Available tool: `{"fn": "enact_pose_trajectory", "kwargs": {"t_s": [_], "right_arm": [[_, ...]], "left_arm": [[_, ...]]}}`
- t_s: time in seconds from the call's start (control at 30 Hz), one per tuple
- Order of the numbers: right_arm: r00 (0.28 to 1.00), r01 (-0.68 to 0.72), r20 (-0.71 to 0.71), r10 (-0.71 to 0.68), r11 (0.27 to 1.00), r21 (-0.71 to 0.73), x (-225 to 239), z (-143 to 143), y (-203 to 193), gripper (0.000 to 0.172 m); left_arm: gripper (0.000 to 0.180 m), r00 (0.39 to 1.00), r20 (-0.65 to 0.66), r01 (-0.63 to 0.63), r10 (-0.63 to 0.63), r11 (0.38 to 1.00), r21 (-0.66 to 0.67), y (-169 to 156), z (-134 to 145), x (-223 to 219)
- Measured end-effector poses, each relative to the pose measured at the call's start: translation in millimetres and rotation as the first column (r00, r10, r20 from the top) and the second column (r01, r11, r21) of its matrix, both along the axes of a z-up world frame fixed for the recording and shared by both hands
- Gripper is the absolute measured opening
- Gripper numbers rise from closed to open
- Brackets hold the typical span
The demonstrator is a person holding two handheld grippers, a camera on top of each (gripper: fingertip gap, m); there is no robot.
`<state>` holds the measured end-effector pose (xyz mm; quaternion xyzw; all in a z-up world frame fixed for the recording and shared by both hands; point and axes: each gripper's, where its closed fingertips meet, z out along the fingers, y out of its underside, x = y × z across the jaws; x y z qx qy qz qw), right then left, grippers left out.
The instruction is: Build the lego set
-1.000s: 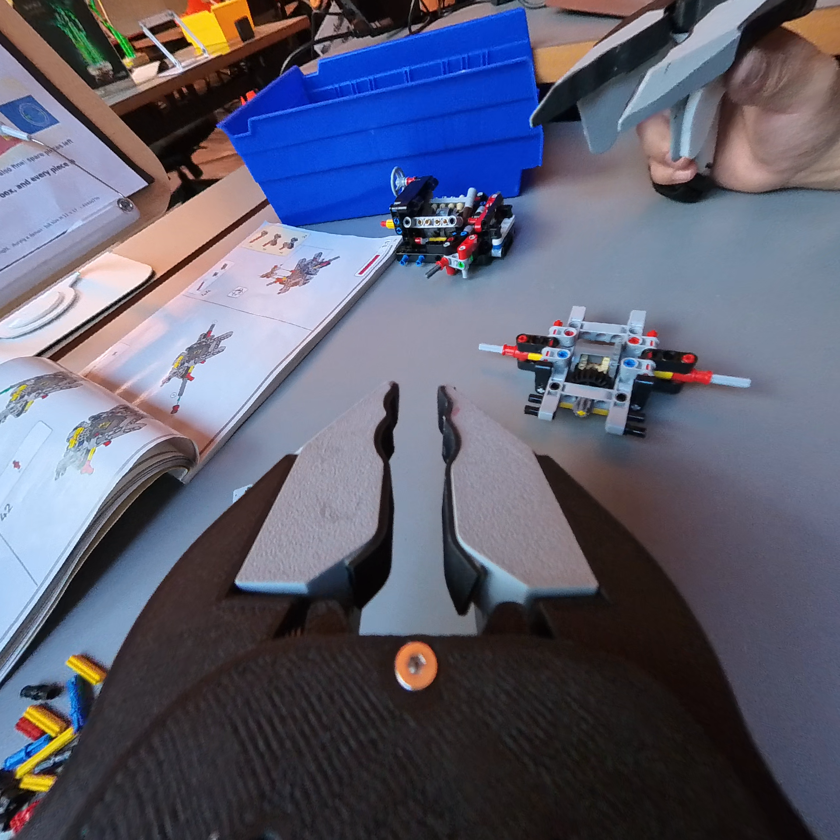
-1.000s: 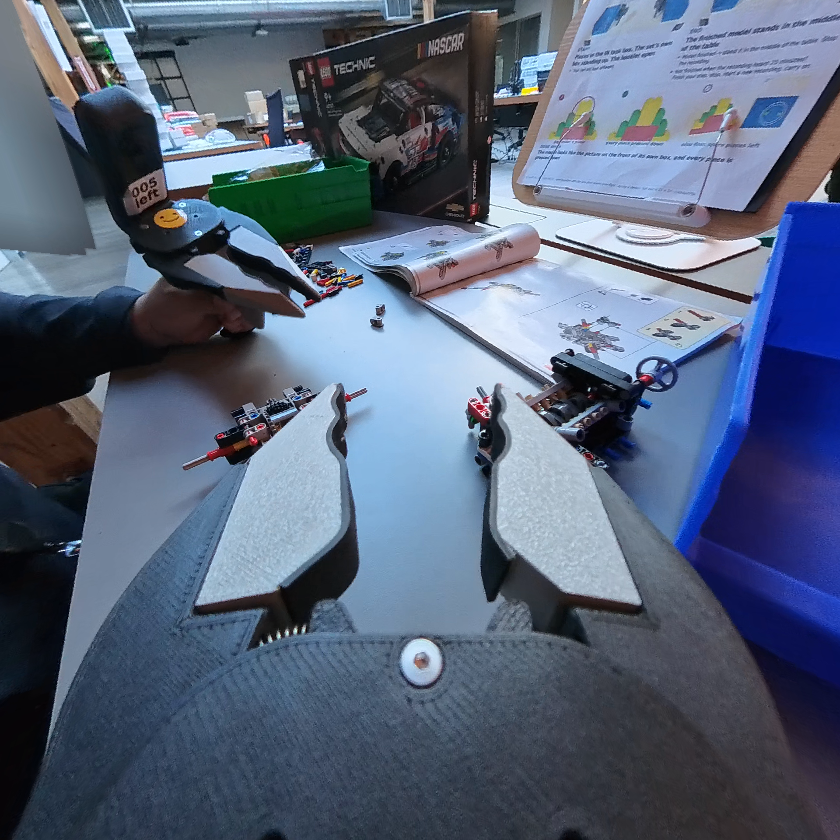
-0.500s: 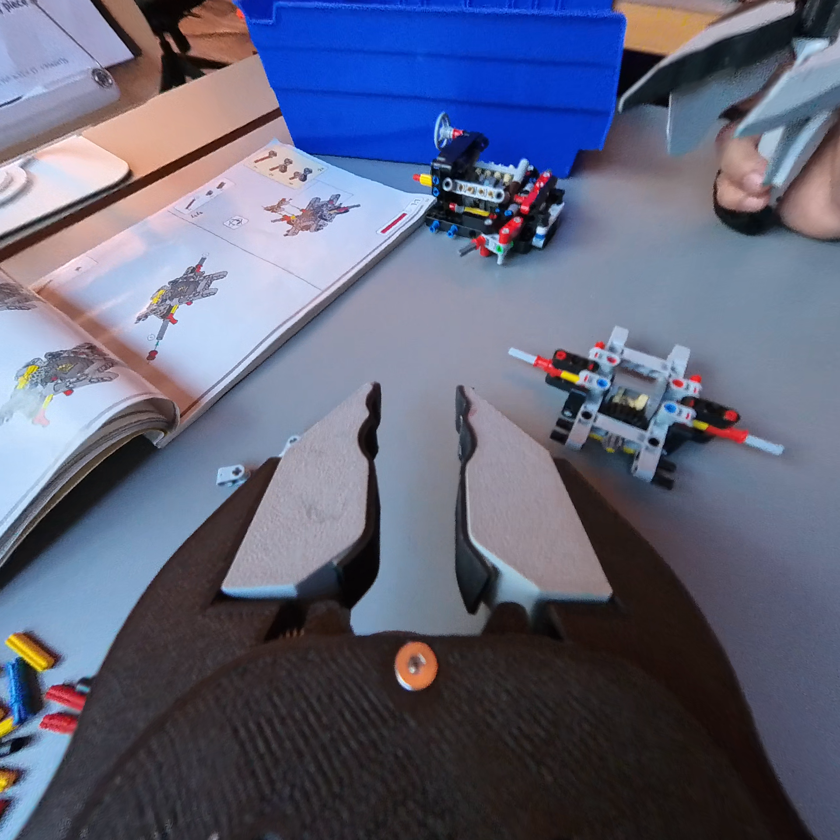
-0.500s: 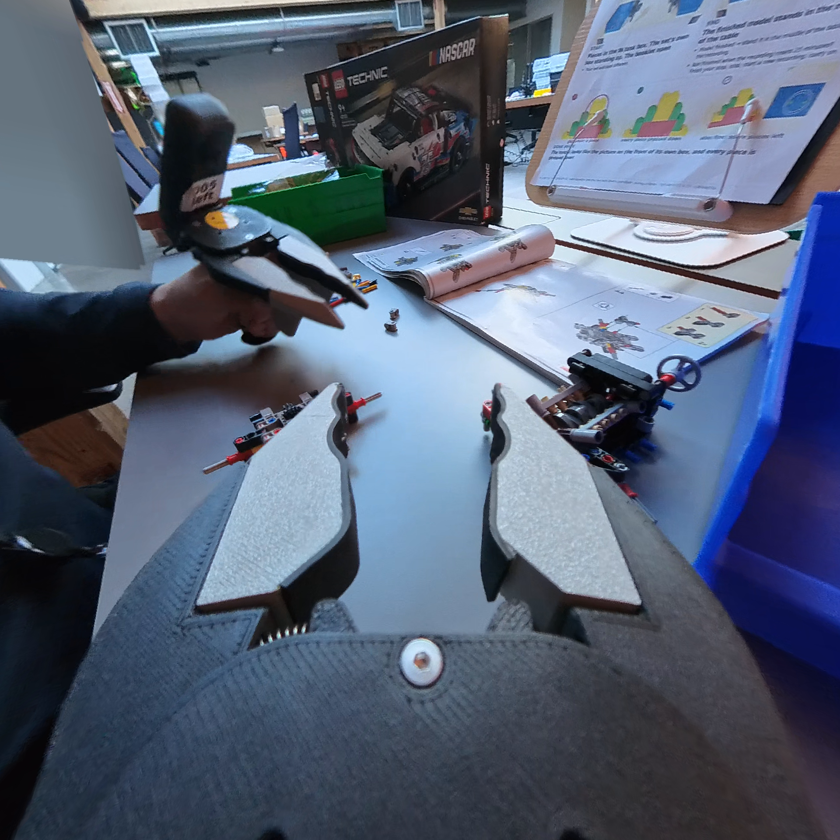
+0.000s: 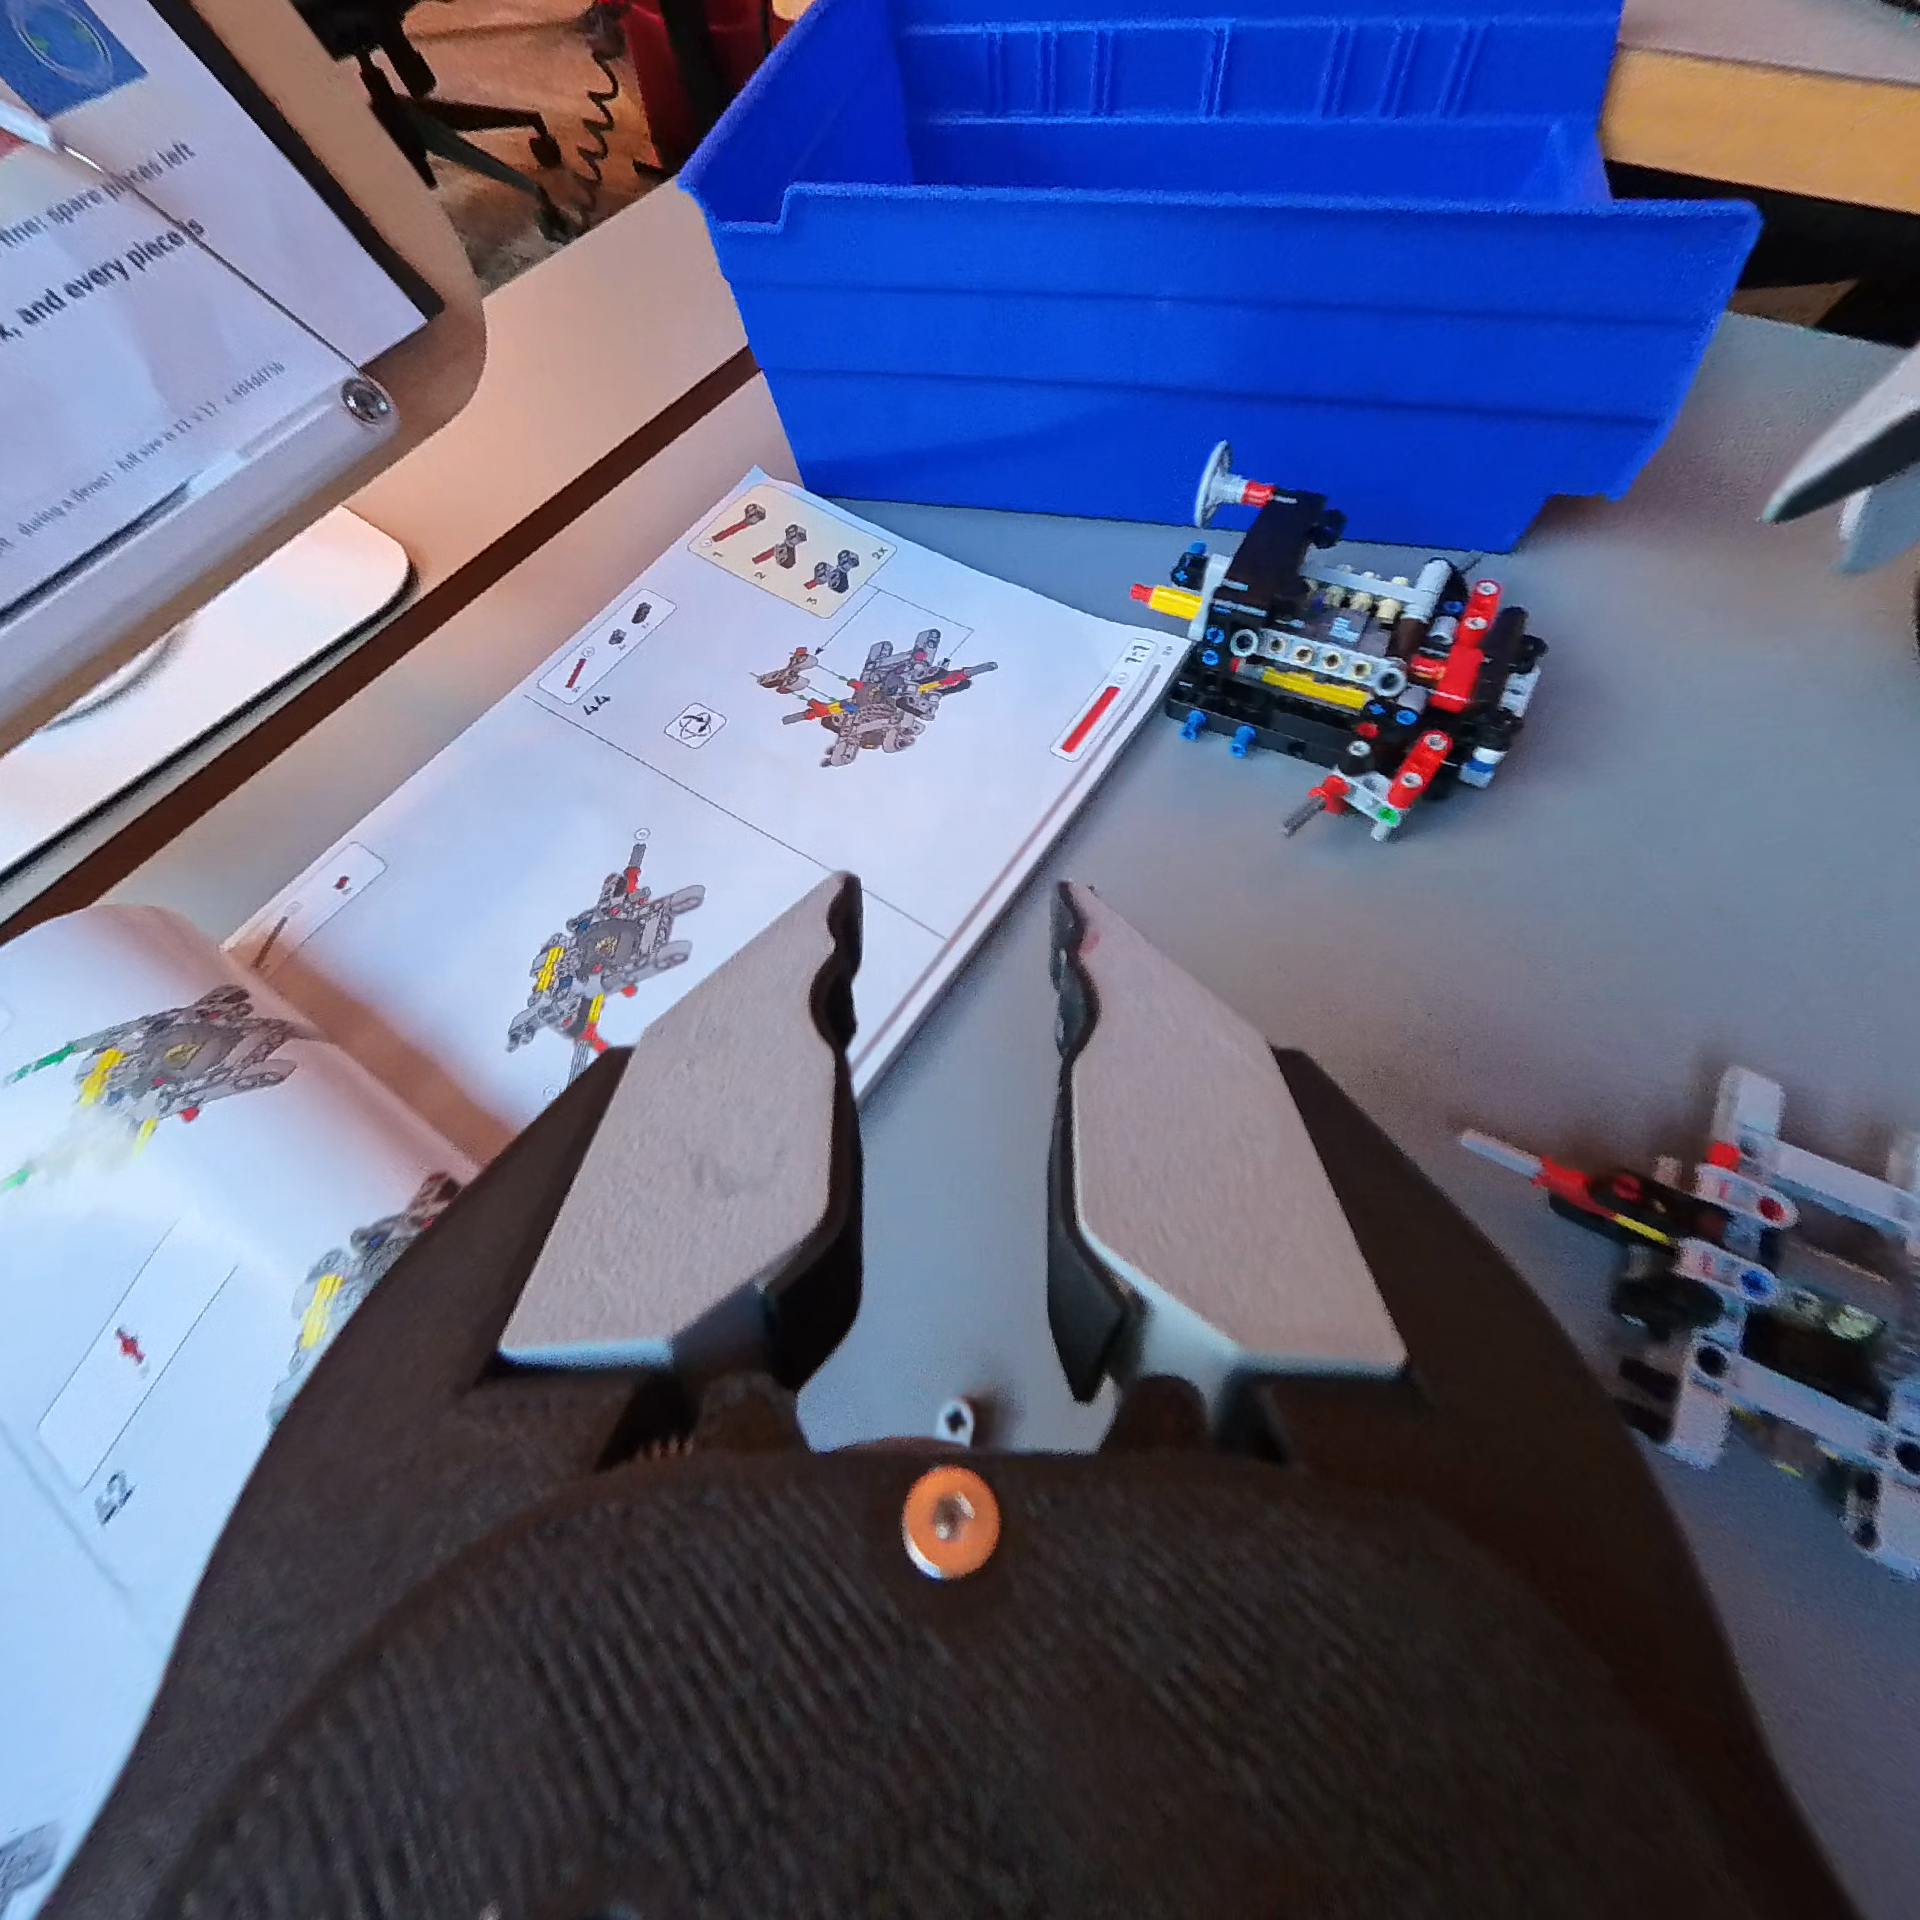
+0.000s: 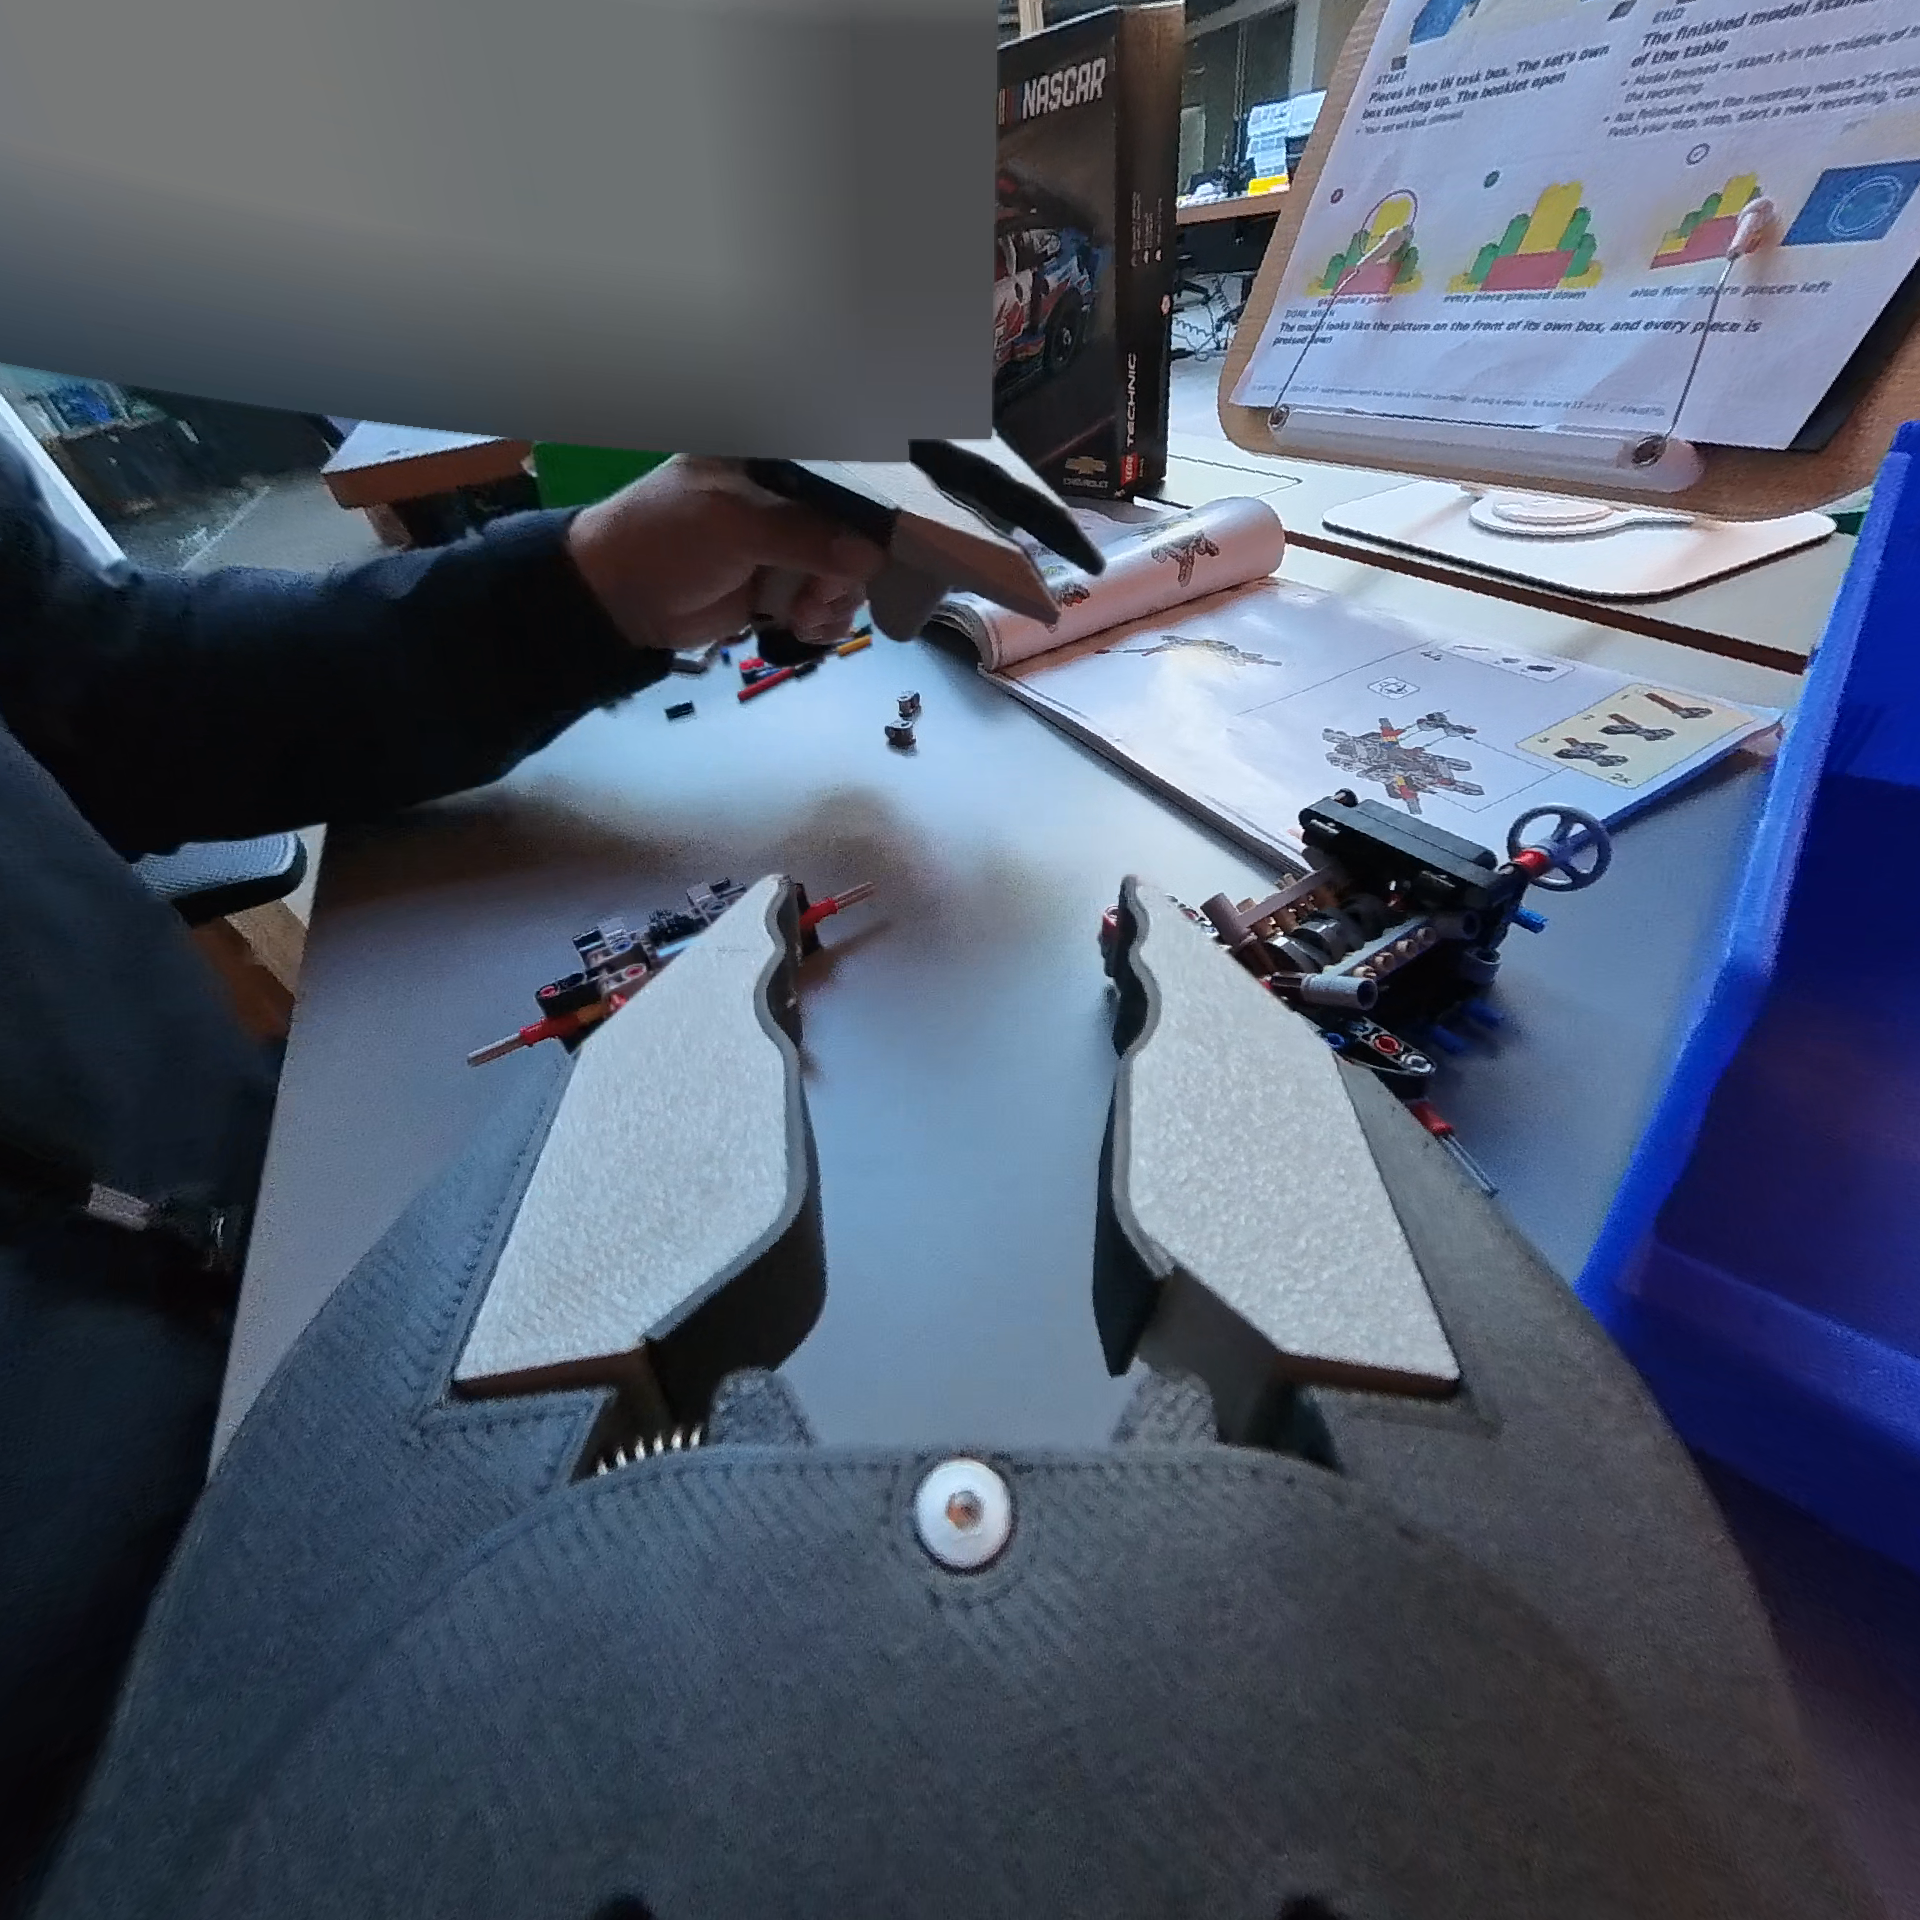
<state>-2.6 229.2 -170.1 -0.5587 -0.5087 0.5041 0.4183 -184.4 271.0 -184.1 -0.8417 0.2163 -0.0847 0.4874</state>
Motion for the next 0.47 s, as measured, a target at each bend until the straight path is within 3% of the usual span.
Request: {"fn": "enact_pose_trajectory", "kwargs": {"t_s": [0.2, 0.47], "right_arm": [[1.0, -0.011, 0.0, 0.011, 1.0, 0.008, 1, 0, 0, 0.057], [0.999, 0.049, -0.012, -0.049, 0.999, 0.002, 4, 1, 14, 0.057]], "left_arm": [[0.03, 0.997, 0.076, -0.023, 0.019, 0.998, 0.053, 9, -13, 1], [0.03, 1.0, 0.018, 0.004, -0.005, 1.0, 0.025, 7, -26, 3]]}}
